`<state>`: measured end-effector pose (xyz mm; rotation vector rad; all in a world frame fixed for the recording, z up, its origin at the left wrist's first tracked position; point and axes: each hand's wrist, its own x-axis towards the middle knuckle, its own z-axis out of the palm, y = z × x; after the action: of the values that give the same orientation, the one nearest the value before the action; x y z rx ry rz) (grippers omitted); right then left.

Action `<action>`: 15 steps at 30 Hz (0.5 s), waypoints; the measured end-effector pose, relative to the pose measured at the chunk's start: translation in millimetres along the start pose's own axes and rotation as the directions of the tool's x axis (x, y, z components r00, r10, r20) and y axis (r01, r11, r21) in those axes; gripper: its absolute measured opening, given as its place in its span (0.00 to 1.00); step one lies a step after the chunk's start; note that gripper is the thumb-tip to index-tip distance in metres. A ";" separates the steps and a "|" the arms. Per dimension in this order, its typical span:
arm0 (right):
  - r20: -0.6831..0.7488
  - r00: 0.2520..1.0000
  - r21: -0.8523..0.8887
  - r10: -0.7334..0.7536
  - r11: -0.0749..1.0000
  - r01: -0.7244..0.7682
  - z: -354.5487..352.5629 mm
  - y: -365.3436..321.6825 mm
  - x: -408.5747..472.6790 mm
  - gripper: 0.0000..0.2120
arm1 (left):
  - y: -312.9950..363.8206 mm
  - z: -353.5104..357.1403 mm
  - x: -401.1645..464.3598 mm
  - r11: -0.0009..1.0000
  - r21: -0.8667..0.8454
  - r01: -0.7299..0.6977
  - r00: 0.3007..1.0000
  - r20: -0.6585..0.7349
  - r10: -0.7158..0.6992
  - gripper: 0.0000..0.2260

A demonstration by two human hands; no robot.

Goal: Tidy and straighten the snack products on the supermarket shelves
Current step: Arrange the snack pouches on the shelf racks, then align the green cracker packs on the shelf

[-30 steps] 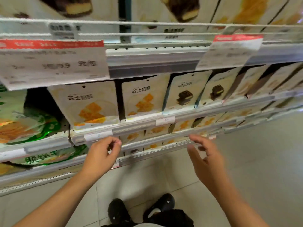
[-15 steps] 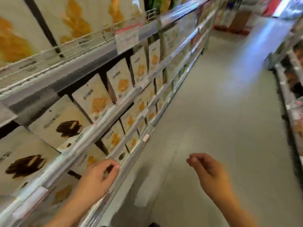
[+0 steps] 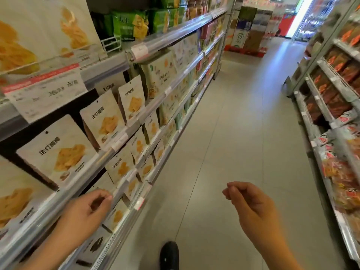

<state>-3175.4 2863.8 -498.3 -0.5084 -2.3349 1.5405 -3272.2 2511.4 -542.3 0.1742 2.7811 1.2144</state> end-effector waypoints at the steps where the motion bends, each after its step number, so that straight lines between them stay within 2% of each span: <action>1: -0.001 1.000 -0.010 0.017 1.000 -0.017 -2.2 7.5 16.3 0.06 | 12.2 12.7 25.0 0.999 -0.039 -0.004 1.000 0.001 0.004 0.08; 6: 0.019 0.996 -0.112 0.092 0.990 -0.089 -22.2 30.0 91.8 0.16 | 104.1 71.4 145.4 0.983 -0.155 -0.094 0.989 0.098 0.110 0.09; 10: -0.033 0.996 -0.135 0.088 0.987 -0.092 -43.3 50.0 149.6 0.20 | 180.6 106.5 219.2 0.957 -0.191 -0.218 0.967 0.089 0.238 0.06; 13: -0.085 0.994 -0.119 0.069 0.990 -0.079 -57.1 67.8 207.5 0.23 | 220.0 130.9 257.0 0.951 -0.131 -0.278 0.948 0.123 0.294 0.06; 15: -0.055 0.998 -0.109 0.029 0.993 -0.034 -71.1 77.0 258.6 0.24 | 236.8 149.5 279.7 0.958 -0.083 -0.274 0.953 0.112 0.282 0.06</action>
<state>-3365.9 3065.4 -528.8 -0.6075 -2.3914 1.4003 -3512.7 2820.0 -482.6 0.6329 2.6705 1.3017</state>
